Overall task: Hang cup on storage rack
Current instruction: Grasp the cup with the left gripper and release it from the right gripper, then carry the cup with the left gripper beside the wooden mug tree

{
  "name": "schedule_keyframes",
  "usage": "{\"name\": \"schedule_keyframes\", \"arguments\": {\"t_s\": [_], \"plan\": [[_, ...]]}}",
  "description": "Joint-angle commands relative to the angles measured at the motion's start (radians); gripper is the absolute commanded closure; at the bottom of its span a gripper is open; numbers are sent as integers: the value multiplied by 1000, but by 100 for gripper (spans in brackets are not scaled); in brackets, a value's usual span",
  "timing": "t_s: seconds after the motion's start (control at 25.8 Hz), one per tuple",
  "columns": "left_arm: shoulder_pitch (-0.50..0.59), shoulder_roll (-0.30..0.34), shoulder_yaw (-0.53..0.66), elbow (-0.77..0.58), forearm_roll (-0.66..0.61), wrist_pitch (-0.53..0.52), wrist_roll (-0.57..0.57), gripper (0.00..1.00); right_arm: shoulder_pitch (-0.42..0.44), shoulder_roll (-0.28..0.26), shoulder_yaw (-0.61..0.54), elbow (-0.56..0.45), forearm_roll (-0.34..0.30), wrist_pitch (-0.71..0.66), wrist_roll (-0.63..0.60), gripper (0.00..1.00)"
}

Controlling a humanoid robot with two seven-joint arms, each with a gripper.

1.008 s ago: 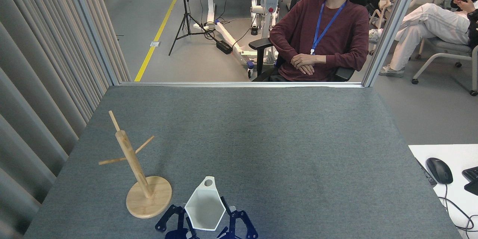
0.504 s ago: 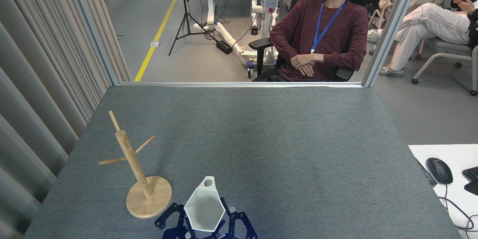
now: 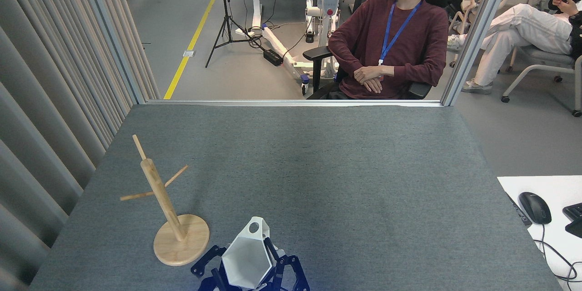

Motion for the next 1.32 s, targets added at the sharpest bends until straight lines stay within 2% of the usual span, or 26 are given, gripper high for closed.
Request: {"name": "schedule_keyframes", "arguments": {"t_s": [0.0,0.19,0.31,0.35,0.43,0.5,0.54,0.62,0.7,0.78,0.85,0.97,1.16,1.28], "plan": [[1,0,0,3,0,-9,-6,33,-1,-1,38,-58,0,-12,-10,2],[1,-3,0,3,-2,-8,-6,33,-5,1,54,-136,-3,-12,-10,2],[3,-3,0,1,-2,-6,-6,33,-19,7,23,-187,-26,7,-10,2],[3,-3,0,0,-2,-6,-6,33,-33,9,-9,-207,-56,28,-10,2],[5,-2,0,0,-2,-6,-6,32,-66,12,-87,-218,-155,67,-4,2],[6,-2,0,0,-2,-3,-6,32,-89,10,-207,-210,-254,80,4,2],[6,-3,1,1,-2,0,-6,32,-96,9,-265,-193,-281,77,13,2],[6,-5,12,1,-3,11,-6,32,-90,-18,-336,-103,-257,76,55,2],[17,1,30,-2,0,52,-2,32,-74,-83,-348,-6,-165,74,66,2],[32,9,82,-8,1,75,3,32,-33,-156,-348,54,-108,74,62,2],[47,17,173,-34,3,77,6,33,53,-199,-351,65,-108,71,55,2],[74,30,313,-50,6,81,35,34,90,-196,-365,63,-134,45,52,2],[75,33,578,-50,10,85,51,34,88,-189,-408,63,-246,38,41,2],[71,40,687,-50,3,106,64,34,88,-191,-408,63,-264,38,41,2]]}}
